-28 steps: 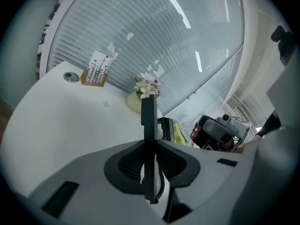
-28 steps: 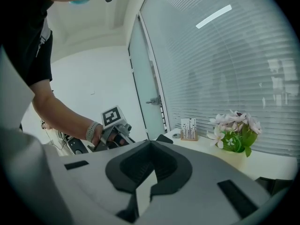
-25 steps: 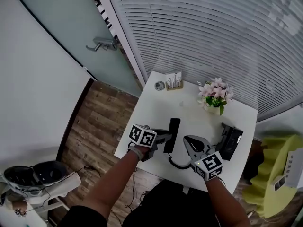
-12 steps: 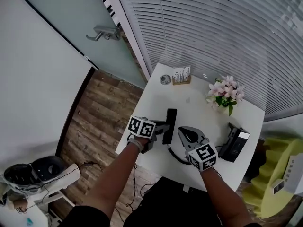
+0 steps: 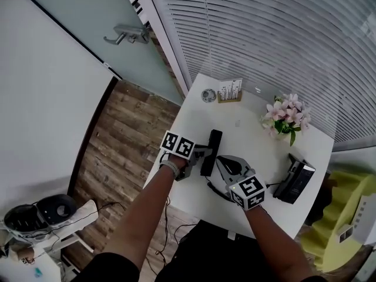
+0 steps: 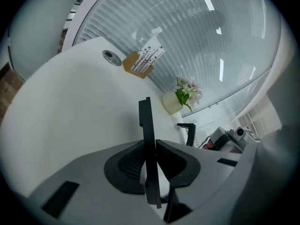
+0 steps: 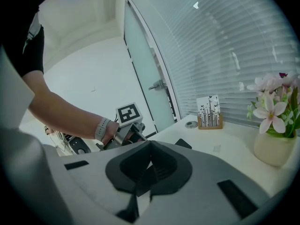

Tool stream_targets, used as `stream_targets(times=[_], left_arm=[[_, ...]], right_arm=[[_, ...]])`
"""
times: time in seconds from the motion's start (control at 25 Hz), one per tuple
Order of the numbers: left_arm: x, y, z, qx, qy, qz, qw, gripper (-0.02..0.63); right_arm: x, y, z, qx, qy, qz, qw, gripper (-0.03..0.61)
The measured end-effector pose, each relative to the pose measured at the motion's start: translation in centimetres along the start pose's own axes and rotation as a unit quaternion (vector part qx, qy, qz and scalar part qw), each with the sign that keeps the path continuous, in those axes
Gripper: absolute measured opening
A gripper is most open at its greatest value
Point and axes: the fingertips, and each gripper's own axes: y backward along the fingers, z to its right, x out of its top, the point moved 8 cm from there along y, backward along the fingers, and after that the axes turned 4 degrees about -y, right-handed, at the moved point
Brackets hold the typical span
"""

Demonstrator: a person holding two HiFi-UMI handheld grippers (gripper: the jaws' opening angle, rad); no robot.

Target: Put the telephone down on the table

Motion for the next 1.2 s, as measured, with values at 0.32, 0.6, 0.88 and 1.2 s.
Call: stream_targets(times=[0.32,0.6,0.88,1.2], left_arm=[[1.1,-0.6,-1.3,0.006,0.008,-0.011,0.9999,0.084],[1.4,0.1,-1.8,0.072,-0.046,-0.015,0.9962,0.109],[1.7,-0.2,-0.9,0.125,-0.103,-0.034,0.9862,0.114],[1.9,1.2,1.3,0.216,-0.155,-0.013,0.9638,0.114]], right_arm=[[-0.5,0.2,0.2,0.000,-0.014,-0.002,1.000,0.021],[-0.7,1.1,0.0,-0.004,-0.015,-0.006,1.000,0.021],[-1.1,2.3,0.3,-0.019,-0.026,-0.001,0.999,0.021],[-0.7,4.0,0.0,-0.034,-0.025,0.013,0.999,0.021]])
